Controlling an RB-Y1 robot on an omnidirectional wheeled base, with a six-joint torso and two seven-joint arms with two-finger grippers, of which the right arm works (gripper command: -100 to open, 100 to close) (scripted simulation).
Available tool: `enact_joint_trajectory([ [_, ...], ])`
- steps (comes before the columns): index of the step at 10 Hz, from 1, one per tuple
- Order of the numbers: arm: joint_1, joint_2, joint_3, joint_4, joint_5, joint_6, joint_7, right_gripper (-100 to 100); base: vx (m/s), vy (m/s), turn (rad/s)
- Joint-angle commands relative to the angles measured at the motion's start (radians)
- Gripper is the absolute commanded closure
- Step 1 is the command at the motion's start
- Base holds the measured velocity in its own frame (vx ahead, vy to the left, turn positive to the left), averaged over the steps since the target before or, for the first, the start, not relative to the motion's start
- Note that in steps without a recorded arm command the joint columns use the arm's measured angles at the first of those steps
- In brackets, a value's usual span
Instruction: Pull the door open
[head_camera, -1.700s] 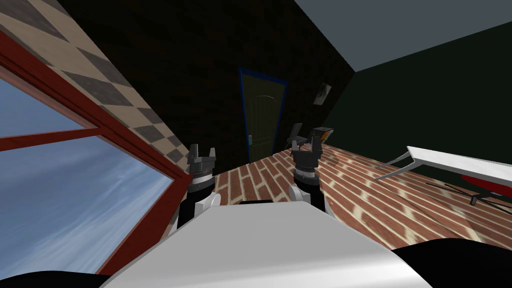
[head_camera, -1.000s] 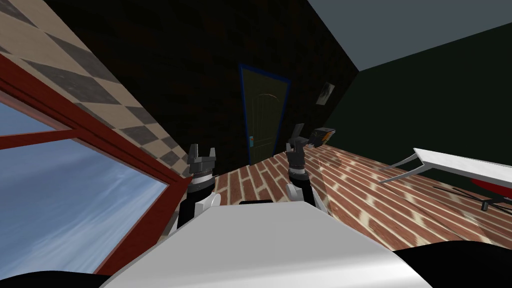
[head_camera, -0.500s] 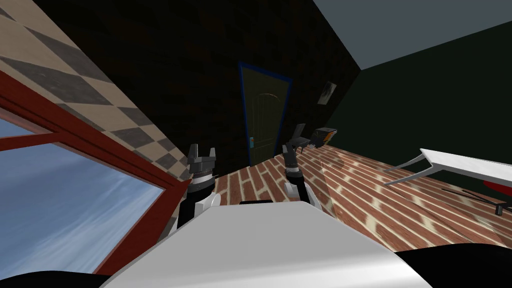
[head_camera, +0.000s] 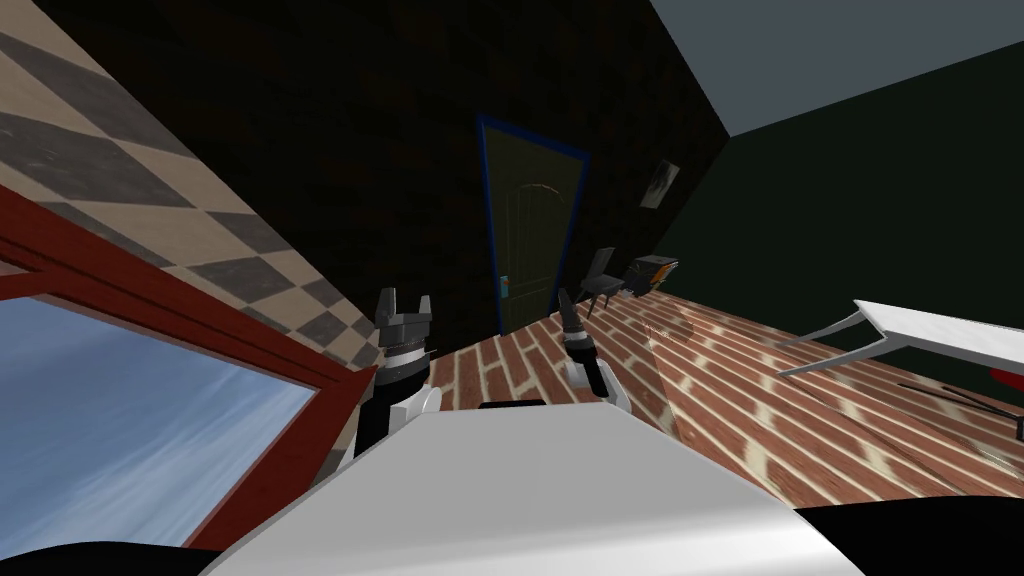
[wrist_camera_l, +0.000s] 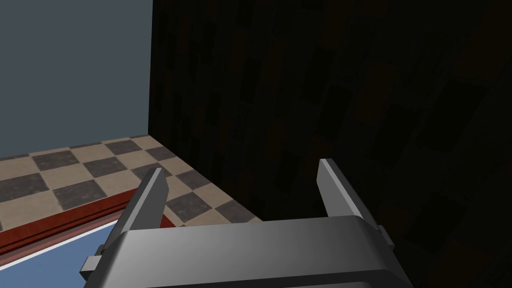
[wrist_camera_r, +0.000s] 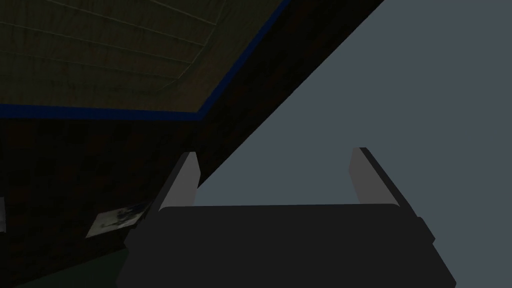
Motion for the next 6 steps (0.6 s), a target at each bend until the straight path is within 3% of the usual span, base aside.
enact_joint_trajectory([
  [1, -0.027, -0.005, -0.004, 0.05, 0.018, 0.004, 0.035, -100, 0.081, 0.018, 0.0],
  [5, -0.093, -0.015, -0.011, 0.172, 0.066, 0.017, 0.121, -100, 0.097, 0.026, 0.002],
  [6, -0.093, -0.015, -0.011, 0.175, 0.066, 0.017, 0.121, -100, 0.063, 0.017, 0.004],
])
